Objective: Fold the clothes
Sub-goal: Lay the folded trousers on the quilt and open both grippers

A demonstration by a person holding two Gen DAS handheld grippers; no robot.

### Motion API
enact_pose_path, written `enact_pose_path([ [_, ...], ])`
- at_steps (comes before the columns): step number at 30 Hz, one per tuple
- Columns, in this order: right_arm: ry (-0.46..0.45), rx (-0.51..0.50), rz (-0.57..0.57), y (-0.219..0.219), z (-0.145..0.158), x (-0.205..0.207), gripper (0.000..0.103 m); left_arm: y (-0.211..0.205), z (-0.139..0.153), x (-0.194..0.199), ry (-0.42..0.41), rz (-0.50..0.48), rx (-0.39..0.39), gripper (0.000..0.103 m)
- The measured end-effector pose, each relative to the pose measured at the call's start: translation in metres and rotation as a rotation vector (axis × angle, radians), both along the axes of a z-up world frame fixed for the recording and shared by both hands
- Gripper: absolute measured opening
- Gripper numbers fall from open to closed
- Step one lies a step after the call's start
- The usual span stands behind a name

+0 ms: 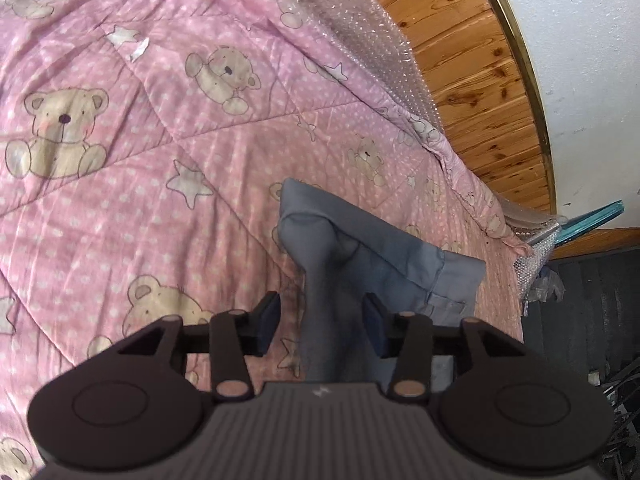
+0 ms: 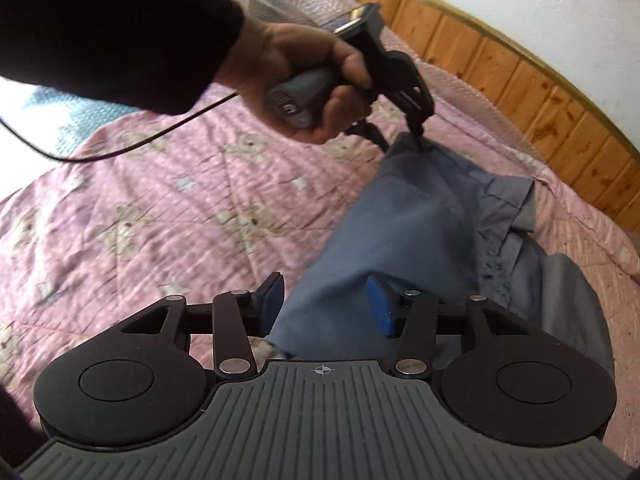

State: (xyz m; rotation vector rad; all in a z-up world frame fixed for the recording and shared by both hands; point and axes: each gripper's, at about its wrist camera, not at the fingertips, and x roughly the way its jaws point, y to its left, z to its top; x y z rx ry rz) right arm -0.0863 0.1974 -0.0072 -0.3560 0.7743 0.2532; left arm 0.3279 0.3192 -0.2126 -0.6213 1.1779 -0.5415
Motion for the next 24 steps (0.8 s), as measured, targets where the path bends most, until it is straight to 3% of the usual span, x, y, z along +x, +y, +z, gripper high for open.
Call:
enact_pose_path([
  [2, 0.041, 0.085, -0.087, -0.018, -0.005, 0.020, 0.042, -0.005, -0.003, 0.000, -0.001, -0.013, 0.006, 0.026],
  [4, 0.148, 0.116, -0.165, -0.032, -0.024, 0.038, 0.032, -0.008, -0.006, 0.005, 0.000, 0.005, 0.029, 0.018],
  [6, 0.282, 0.091, -0.216, -0.041, -0.057, 0.046, 0.032, -0.006, -0.008, 0.011, 0.007, 0.044, 0.034, 0.017],
  [9, 0.309, 0.121, -0.196, -0.041, -0.070, 0.044, 0.032, -0.003, 0.000, 0.017, -0.007, 0.052, 0.051, 0.018],
  [12, 0.336, 0.152, -0.177, -0.040, -0.084, 0.041, 0.031, 0.000, 0.023, 0.009, -0.072, 0.046, 0.075, 0.022],
  [13, 0.324, 0.164, -0.167, -0.040, -0.083, 0.041, 0.029, 0.000, 0.033, 0.002, -0.106, 0.051, 0.080, 0.024],
  [16, 0.160, 0.188, -0.146, -0.049, -0.054, 0.050, 0.029, 0.000, 0.062, -0.018, -0.205, 0.066, 0.097, 0.024],
  [18, 0.079, 0.167, -0.193, -0.065, -0.050, 0.065, 0.030, -0.015, 0.058, -0.019, -0.213, 0.024, 0.131, 0.024],
  [21, 0.058, 0.138, -0.287, -0.095, -0.084, 0.096, 0.033, -0.044, 0.041, -0.015, -0.195, -0.065, 0.193, 0.025],
  [24, 0.154, 0.107, -0.325, -0.120, -0.146, 0.107, 0.033, -0.074, 0.023, -0.010, -0.177, -0.154, 0.255, 0.020],
])
